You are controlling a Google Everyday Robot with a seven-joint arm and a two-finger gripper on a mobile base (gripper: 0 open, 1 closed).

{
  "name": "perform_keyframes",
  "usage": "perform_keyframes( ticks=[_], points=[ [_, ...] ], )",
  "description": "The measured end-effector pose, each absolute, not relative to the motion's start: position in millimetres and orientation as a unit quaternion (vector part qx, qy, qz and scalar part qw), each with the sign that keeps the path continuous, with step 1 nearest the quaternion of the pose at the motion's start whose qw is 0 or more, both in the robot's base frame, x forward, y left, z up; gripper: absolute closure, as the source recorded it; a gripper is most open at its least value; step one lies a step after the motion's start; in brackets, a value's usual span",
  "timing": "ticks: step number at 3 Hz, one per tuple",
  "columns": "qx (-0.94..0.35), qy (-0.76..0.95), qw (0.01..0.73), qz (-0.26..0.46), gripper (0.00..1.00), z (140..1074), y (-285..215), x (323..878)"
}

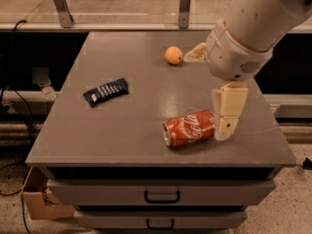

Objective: Pick coke can

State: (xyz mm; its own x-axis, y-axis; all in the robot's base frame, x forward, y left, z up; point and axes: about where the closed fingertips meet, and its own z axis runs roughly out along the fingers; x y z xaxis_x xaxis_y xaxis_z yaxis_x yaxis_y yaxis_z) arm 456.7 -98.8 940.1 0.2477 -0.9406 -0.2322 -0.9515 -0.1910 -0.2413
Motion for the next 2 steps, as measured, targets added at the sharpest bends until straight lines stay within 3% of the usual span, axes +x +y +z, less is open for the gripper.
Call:
perform_keyframes(
  ticks=[2],
  points=[
    [-0.832,0.541,0.123,0.025,0.0,892.5,-75.2,460.2]
  ],
)
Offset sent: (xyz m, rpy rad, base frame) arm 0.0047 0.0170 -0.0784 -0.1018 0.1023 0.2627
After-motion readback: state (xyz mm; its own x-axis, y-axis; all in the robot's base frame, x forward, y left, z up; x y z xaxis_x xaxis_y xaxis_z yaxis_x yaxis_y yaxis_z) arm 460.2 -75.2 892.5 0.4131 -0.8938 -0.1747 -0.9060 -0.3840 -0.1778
